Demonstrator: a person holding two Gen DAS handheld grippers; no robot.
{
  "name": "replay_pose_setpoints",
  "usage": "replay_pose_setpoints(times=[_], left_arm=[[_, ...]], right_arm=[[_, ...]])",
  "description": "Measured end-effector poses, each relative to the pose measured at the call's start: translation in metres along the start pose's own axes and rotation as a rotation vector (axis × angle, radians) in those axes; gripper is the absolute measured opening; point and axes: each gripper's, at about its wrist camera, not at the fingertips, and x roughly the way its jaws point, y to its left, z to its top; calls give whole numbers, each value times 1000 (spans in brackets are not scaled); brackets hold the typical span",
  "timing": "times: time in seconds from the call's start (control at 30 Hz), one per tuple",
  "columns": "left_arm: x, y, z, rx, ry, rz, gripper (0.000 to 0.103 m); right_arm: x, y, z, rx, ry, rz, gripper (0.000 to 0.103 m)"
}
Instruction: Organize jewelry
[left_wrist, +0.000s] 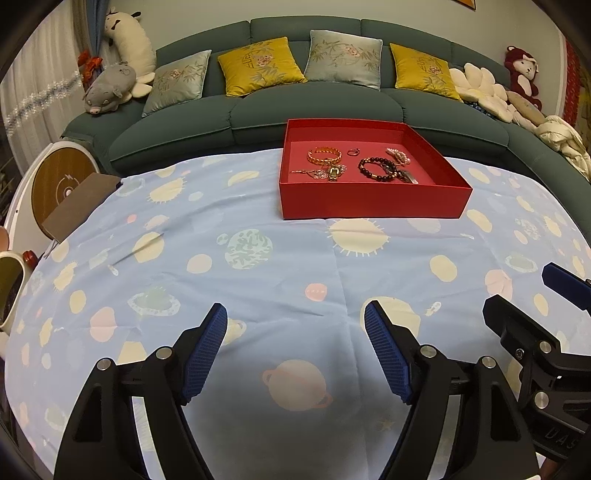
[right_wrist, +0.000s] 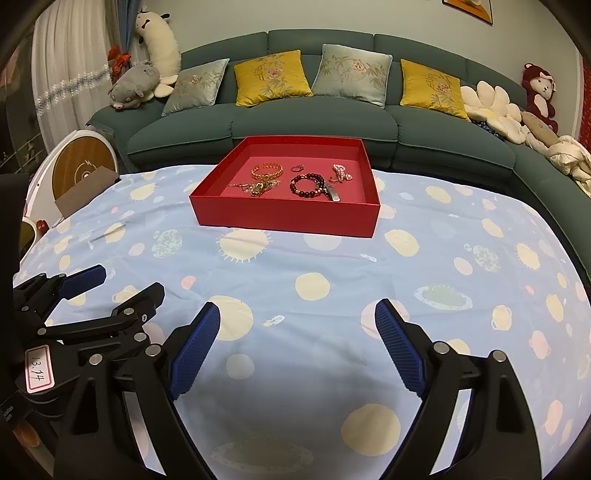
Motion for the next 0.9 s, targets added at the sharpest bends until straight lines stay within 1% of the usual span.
replay_pose_setpoints(times=[0.9], left_arm=[[-3,-4,-1,-8,-19,25,74]], right_arm=[[1,0,-5,3,-3,-16,84]])
